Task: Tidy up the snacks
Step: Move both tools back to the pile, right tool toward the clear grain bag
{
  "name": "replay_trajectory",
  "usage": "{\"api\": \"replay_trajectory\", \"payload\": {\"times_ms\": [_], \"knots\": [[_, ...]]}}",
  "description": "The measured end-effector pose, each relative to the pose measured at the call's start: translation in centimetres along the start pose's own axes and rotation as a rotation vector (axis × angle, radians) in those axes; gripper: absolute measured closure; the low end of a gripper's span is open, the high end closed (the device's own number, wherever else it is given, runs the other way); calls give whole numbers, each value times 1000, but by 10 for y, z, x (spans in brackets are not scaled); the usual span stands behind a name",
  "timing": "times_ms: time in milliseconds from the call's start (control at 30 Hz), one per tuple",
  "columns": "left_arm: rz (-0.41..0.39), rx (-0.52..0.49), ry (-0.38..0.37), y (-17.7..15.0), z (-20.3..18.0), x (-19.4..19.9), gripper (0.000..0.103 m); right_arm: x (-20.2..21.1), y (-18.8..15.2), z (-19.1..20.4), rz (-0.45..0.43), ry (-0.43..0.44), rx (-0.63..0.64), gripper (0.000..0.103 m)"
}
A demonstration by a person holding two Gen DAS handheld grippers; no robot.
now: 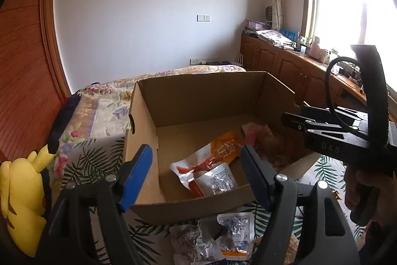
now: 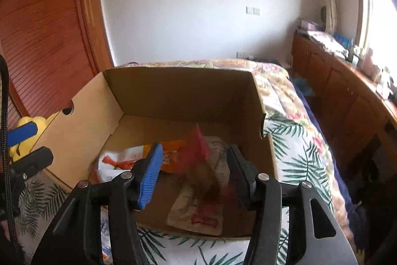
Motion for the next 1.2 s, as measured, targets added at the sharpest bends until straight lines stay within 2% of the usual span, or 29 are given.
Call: {"api": "replay_trajectory", "payload": {"times_ms": [200,400,567,733,967,1200], "knots": [[-39,-32,-23,-12,-4,23,29,42,-13,5,-83,78,39,48],[-82,-75,-36,-40,-9,55,29,79,-53,20,-90,159,93,48],[-58,-71,-50,-70,-8,62,29,81,-97,36,-28,199,145,48],[-13,-62,-36,-97,-1,54,29,62,-133,48,69,221,164,48],[72,-29,-14,-133,13,34,29,37,-163,62,170,226,177,48],[114,-9,-7,-148,21,23,29,23,-169,73,226,203,188,48]]}}
Point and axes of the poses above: each gripper's, at about its wrist camera, not at the fingertips, and x roughly against the way its jaws point, z to its left, y to its top, the point moved 3 cm from there along -x, roughly the way its jaws point, and after that the axes turned 2 degrees about y, right-handed, at the moved point
